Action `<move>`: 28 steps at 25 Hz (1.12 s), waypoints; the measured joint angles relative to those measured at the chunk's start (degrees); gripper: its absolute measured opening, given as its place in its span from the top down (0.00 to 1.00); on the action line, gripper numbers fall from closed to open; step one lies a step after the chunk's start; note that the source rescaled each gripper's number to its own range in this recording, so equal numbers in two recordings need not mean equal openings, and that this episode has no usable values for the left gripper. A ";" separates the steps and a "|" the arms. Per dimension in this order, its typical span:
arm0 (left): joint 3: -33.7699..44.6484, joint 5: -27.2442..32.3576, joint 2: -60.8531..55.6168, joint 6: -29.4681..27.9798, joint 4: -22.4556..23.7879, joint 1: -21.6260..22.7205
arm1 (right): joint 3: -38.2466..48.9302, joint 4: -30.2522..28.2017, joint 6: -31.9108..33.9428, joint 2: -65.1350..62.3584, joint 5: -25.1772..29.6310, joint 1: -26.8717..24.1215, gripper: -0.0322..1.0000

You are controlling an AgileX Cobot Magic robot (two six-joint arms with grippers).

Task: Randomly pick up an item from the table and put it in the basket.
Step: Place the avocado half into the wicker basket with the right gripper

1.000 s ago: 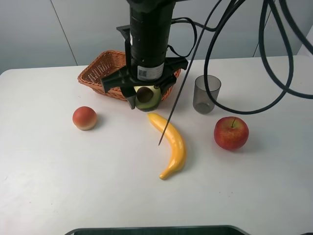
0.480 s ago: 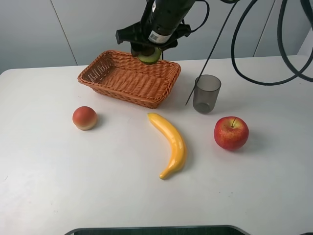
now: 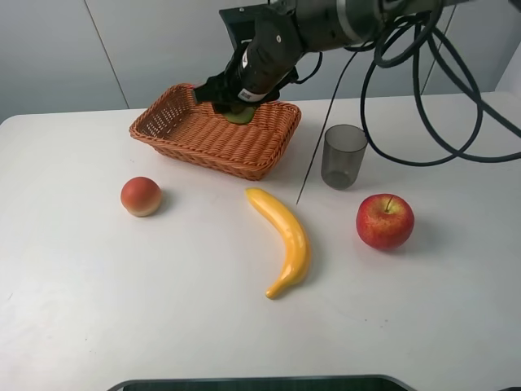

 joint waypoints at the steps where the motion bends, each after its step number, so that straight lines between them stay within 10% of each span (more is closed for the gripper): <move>1: 0.00 0.00 0.00 0.00 0.00 0.00 | 0.00 -0.30 0.00 0.69 -0.29 0.00 0.92; 14: 0.00 0.00 0.00 0.11 0.00 0.00 | 0.00 -0.42 0.00 3.41 -0.57 0.00 0.92; 15: 0.00 0.00 0.00 0.11 0.00 0.00 | 0.00 -0.42 0.00 3.41 -0.57 0.00 0.87; 19: 0.00 0.00 0.00 0.01 0.00 0.00 | 0.00 -0.42 0.00 3.41 -0.44 0.00 0.11; 28: 0.00 0.00 0.00 0.01 0.00 0.00 | 0.00 -0.42 0.00 0.81 4.91 0.00 0.01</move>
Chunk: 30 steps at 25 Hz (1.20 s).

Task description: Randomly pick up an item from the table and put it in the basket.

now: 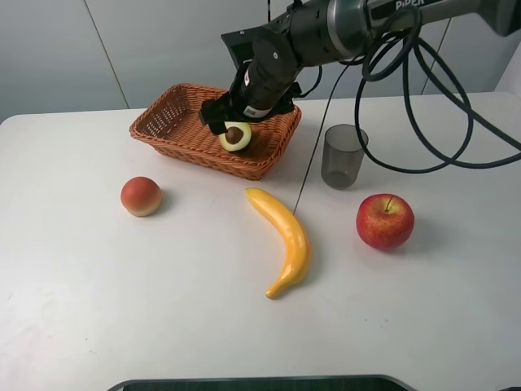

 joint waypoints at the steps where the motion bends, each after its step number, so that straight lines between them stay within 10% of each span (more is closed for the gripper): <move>1: 0.00 0.00 0.00 0.00 0.00 0.00 | 0.00 0.00 -0.12 -0.87 1.24 0.00 0.01; 11: 0.00 0.00 0.00 0.00 0.00 0.00 | 0.26 0.00 -1.82 -14.32 17.97 0.00 0.00; 30: 0.00 0.00 0.00 0.00 0.00 0.00 | 32.17 7.96 -5.15 -45.48 18.38 -4.62 0.00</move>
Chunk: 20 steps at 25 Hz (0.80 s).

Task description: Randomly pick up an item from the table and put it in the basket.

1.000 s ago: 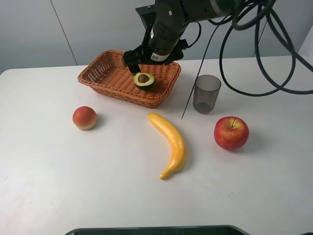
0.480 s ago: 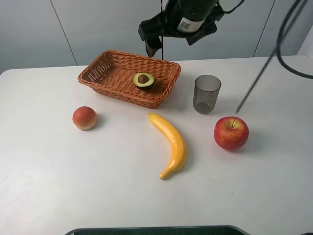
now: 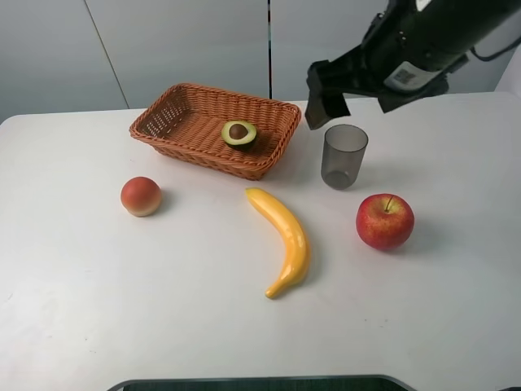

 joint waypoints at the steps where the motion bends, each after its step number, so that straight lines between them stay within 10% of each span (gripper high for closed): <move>1: 0.00 0.00 0.00 0.00 0.00 0.00 | 2.16 0.29 0.00 -2.10 0.00 -0.90 0.00; 20: 0.00 0.00 0.00 0.00 0.00 0.00 | 21.79 1.29 -4.46 -44.90 4.29 -13.61 0.00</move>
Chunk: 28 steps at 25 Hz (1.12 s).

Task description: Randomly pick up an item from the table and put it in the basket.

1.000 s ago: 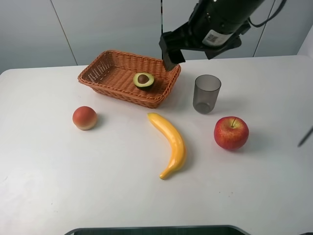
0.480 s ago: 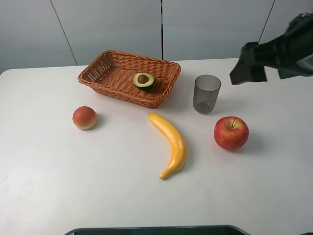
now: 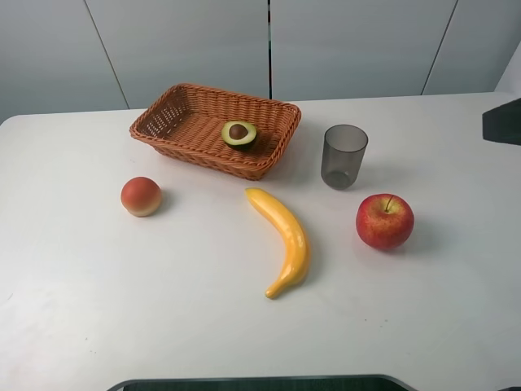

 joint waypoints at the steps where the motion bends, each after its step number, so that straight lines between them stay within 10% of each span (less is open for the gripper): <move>1: 0.00 0.00 0.00 0.00 0.00 0.00 | 0.59 0.00 -0.27 -1.80 0.72 0.00 0.00; 14: 0.00 0.00 0.00 0.00 0.00 0.00 | 2.43 0.00 -4.42 -28.39 14.45 0.00 0.00; 28: 0.00 0.00 0.00 0.00 0.00 0.00 | 7.87 0.32 -9.03 -35.44 14.61 0.00 0.00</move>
